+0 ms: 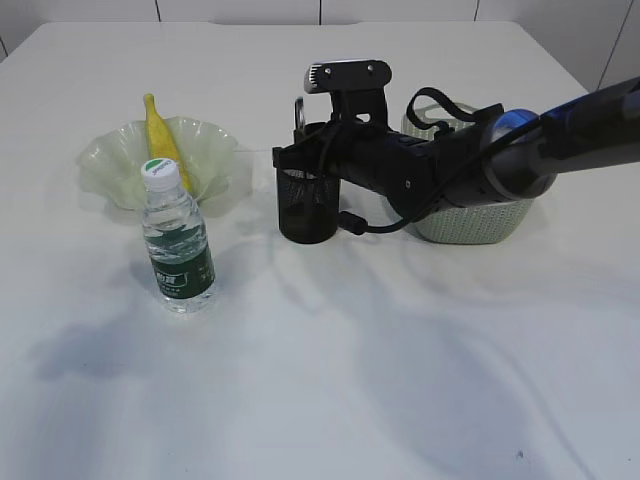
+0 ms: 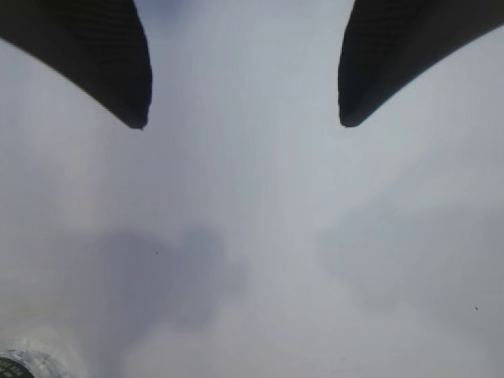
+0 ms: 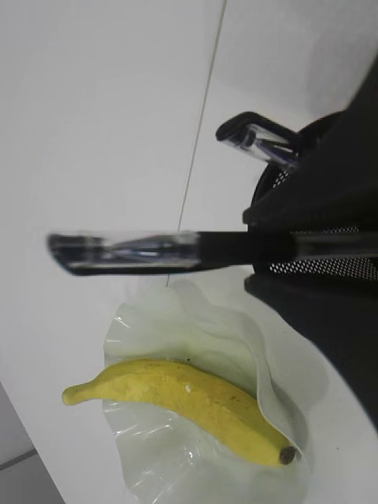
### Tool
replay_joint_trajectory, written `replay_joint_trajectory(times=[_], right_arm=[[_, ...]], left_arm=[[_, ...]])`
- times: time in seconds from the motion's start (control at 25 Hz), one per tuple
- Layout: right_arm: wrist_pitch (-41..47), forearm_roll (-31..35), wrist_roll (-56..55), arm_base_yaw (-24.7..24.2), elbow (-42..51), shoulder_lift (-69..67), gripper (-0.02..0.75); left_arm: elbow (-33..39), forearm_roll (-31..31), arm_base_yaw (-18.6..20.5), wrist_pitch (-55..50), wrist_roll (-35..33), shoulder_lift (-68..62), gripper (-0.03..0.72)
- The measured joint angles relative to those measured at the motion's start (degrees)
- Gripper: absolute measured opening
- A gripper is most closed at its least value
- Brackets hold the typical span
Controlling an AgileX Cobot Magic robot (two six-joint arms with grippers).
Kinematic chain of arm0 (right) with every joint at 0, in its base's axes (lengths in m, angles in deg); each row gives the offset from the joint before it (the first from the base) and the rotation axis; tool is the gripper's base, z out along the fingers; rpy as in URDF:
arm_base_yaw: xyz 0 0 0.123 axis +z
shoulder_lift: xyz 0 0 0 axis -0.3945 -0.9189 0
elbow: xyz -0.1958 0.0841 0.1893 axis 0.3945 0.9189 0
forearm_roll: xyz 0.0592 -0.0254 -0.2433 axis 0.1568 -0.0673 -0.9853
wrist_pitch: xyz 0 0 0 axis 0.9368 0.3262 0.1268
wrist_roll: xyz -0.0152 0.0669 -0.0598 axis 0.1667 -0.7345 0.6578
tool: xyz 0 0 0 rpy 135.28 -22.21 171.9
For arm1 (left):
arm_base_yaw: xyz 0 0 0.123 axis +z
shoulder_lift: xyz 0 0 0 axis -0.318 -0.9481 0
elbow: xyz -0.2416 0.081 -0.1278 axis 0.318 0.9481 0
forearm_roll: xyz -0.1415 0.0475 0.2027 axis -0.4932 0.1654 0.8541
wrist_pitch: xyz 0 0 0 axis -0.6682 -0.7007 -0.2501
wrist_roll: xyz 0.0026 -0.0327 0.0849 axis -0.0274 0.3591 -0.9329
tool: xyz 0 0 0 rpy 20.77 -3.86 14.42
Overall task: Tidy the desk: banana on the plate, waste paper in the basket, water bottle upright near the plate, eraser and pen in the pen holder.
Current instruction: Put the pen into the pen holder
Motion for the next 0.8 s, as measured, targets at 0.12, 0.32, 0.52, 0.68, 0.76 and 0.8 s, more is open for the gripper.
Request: replay_joint_trajectory(times=[0.12, 0.32, 0.52, 0.68, 0.76, 0.8], right_arm=[[0.0, 0.0, 0.0, 0.0, 0.0, 0.0, 0.201], [0.51, 0.0, 0.0, 0.0, 0.0, 0.0, 0.231], [3.67, 0.0, 0.0, 0.0, 0.0, 2.24, 0.232], [11.62, -0.2, 0.0, 0.0, 0.0, 6.72, 0.232], [17.08, -0.34, 0.0, 0.0, 0.0, 9.15, 0.232], [20.14, -0.48, 0.24, 0.0, 0.0, 10.39, 0.232]], left_arm=[[0.0, 0.0, 0.0, 0.0, 0.0, 0.0, 0.519], [0.0, 0.0, 0.0, 0.0, 0.0, 0.0, 0.519], [0.0, 0.0, 0.0, 0.0, 0.0, 0.0, 0.519], [0.0, 0.0, 0.0, 0.0, 0.0, 0.0, 0.519], [0.0, 0.0, 0.0, 0.0, 0.0, 0.0, 0.519], [0.0, 0.0, 0.0, 0.0, 0.0, 0.0, 0.519]])
